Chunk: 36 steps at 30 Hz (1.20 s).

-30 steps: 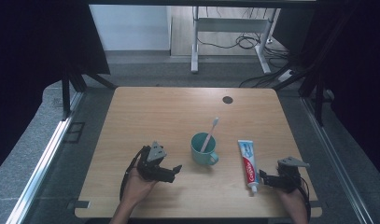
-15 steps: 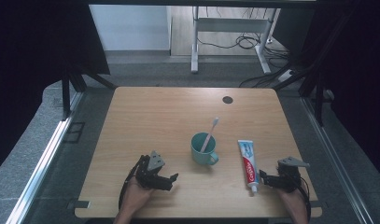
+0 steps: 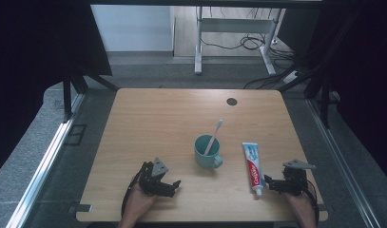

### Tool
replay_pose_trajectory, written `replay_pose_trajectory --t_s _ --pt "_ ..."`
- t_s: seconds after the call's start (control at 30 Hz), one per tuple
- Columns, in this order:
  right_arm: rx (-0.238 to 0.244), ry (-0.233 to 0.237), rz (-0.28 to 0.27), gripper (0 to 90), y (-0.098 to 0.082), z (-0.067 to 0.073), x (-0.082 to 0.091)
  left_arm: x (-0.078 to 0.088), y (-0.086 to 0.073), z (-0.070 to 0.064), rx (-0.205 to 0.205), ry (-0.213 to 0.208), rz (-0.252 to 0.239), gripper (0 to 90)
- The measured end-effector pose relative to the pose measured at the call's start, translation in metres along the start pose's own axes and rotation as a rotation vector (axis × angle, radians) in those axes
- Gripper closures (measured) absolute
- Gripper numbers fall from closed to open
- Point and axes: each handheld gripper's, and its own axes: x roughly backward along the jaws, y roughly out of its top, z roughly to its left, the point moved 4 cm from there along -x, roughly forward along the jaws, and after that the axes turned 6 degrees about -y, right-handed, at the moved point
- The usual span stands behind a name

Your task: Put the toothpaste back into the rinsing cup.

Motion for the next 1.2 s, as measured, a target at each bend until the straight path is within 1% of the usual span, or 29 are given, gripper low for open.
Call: replay_pose_trajectory --t_s 0.17,0.2,0.23,0.3,0.37,0.4,0.43,0.5,0.53,0.57,0.6,0.7,0.73,1.0,1.03,1.07,1.13,1.17,1.2 --pt "0.009 0.007 -0.003 1.4 0.0 -0.001 0.002 -0.003 -0.005 0.0 -0.003 0.005 0.023 3.2" --pt "0.011 0.009 -0.005 1.1 0.0 -0.001 0.003 -0.004 -0.007 0.0 -0.004 0.004 0.031 3.2" --pt "0.012 0.014 -0.007 1.0 0.0 -0.001 0.003 -0.005 -0.008 0.001 -0.009 0.004 0.051 3.3" --pt "0.016 0.02 -0.008 0.4 0.0 0.0 0.003 -0.005 -0.008 0.0 -0.015 0.009 0.05 3.4" --pt "0.013 0.025 -0.002 0.3 0.0 0.0 0.003 -0.005 -0.008 0.001 -0.013 0.005 0.063 3.5" --pt "0.011 0.03 0.002 0.0 0.0 0.0 0.003 -0.006 -0.008 0.001 0.001 -0.006 0.073 3.9" --pt "0.009 0.034 0.005 0.0 0.0 0.0 0.003 -0.006 -0.008 0.001 0.001 -0.006 0.073 4.2" --pt "0.007 0.039 0.012 0.0 -0.001 0.0 0.004 -0.006 -0.009 0.002 0.028 -0.022 0.076 4.6" --pt "0.004 0.039 0.016 0.0 -0.001 -0.001 0.004 -0.007 -0.009 0.003 0.034 -0.025 0.077 4.9" --pt "0.004 0.039 0.016 0.0 -0.001 -0.001 0.004 -0.007 -0.009 0.003 0.035 -0.023 0.076 4.9" --pt "-0.008 0.048 0.022 0.0 -0.001 -0.001 0.005 -0.006 -0.009 0.003 0.031 -0.023 0.079 4.9" --pt "-0.013 0.052 0.03 0.0 -0.001 -0.002 0.006 -0.007 -0.009 0.002 0.039 -0.019 0.076 4.8" --pt "-0.013 0.05 0.037 0.0 -0.001 -0.003 0.007 -0.007 -0.009 0.002 0.04 -0.019 0.075 4.8" --pt "-0.013 0.05 0.047 0.4 0.004 -0.003 0.015 -0.007 -0.009 0.002 0.037 -0.018 0.076 4.8" --pt "-0.026 0.057 0.05 1.5 0.008 -0.002 0.017 -0.007 -0.009 0.003 0.036 -0.018 0.076 4.8" --pt "-0.026 0.057 0.05 1.5 0.008 -0.002 0.017 -0.007 -0.009 0.003 0.036 -0.018 0.076 4.8" --pt "-0.053 0.078 0.058 2.0 0.012 -0.001 0.019 -0.007 -0.009 0.003 0.036 -0.018 0.077 4.9" --pt "-0.053 0.078 0.058 2.0 0.012 -0.001 0.019 -0.007 -0.009 0.003 0.036 -0.018 0.077 4.9" --pt "-0.056 0.1 0.065 2.0 0.015 0.001 0.021 -0.007 -0.009 0.003 0.036 -0.018 0.077 4.8"
